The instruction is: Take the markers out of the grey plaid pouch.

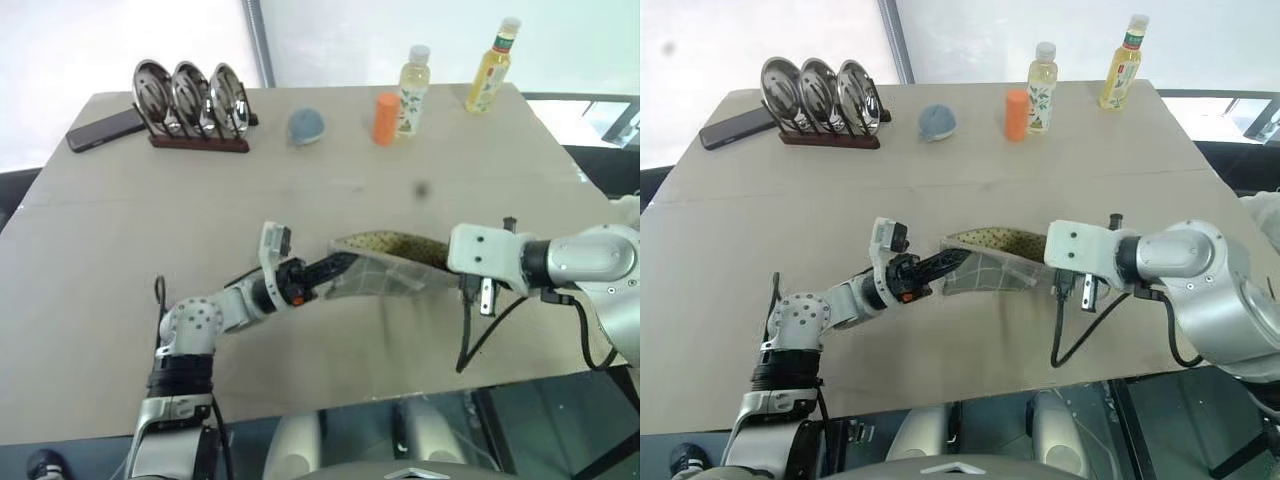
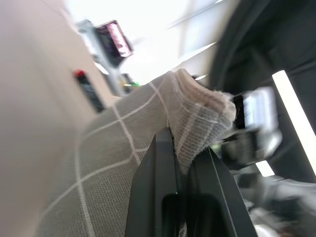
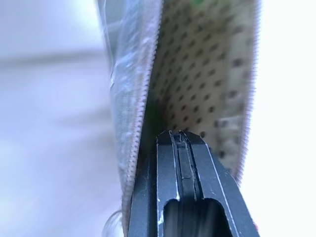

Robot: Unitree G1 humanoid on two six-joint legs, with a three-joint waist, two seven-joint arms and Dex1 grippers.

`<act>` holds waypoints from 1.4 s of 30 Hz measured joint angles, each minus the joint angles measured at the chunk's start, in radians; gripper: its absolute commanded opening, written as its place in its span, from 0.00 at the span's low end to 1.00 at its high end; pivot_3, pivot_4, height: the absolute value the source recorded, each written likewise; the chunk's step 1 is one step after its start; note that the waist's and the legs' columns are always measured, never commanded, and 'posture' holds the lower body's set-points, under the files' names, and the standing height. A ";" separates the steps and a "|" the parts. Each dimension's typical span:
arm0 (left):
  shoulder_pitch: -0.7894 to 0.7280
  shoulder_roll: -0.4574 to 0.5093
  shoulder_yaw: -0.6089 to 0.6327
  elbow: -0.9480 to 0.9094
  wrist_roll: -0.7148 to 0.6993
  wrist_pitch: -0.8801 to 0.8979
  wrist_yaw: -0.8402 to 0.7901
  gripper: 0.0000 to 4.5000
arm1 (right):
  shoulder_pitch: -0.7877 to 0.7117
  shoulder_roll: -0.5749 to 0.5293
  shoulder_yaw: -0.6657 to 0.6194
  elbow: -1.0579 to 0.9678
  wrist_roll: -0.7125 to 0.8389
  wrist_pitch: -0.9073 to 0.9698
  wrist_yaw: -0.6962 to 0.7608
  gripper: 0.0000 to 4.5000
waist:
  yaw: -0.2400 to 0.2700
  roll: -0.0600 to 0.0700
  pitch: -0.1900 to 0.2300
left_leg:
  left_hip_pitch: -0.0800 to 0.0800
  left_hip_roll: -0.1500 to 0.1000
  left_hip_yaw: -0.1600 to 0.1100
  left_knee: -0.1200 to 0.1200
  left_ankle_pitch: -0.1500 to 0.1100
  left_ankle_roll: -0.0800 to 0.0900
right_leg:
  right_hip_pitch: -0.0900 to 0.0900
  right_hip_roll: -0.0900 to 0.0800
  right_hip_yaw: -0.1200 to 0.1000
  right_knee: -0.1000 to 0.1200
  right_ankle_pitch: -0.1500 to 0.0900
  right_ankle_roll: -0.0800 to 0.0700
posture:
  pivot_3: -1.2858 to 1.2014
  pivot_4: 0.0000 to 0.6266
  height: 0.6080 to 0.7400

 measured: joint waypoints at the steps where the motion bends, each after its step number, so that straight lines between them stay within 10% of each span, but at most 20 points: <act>1: 0.005 0.001 -0.021 -0.006 0.071 -0.089 -0.024 0.00 | -0.001 0.008 0.008 0.010 0.000 -0.002 -0.016 0.01 | 0.002 0.000 0.000 | 0.000 0.000 0.000 0.000 0.000 0.000 | 0.000 0.000 0.000 -0.001 0.000 0.000 | 0.52 0.24 1.00; 12: 0.059 -0.008 -0.120 -0.005 0.438 -0.671 -0.192 0.00 | -0.020 0.111 0.147 0.146 -0.011 -0.119 -0.097 0.01 | 0.001 0.000 0.000 | -0.001 0.000 0.001 0.000 0.000 0.000 | 0.000 -0.001 0.000 -0.002 0.000 0.000 | 0.52 0.24 1.00; 18: 0.090 -0.008 -0.132 0.010 0.500 -0.833 -0.268 0.00 | -0.019 0.132 0.185 0.155 0.002 -0.151 -0.077 0.52 | 0.000 0.000 0.000 | 0.000 0.000 0.001 0.000 0.000 0.000 | 0.000 -0.001 0.000 -0.001 0.000 0.000 | 0.52 0.24 1.00; 35: 0.115 -0.008 -0.137 0.174 0.562 -1.116 -0.351 0.00 | -0.061 0.283 0.387 0.431 -0.236 -0.389 -0.162 0.52 | -0.008 -0.002 -0.005 | 0.009 0.001 0.001 0.000 0.000 0.000 | 0.004 0.001 0.001 0.002 0.000 0.000 | 0.52 0.24 1.00; 42: 0.109 -0.030 -0.140 0.213 0.579 -1.144 -0.332 0.00 | -0.054 0.343 0.369 0.524 -0.306 -0.478 -0.224 0.04 | -0.006 -0.005 -0.011 | 0.018 0.002 0.001 -0.002 0.000 0.000 | 0.011 -0.001 0.000 0.002 0.000 0.001 | 0.52 0.24 1.00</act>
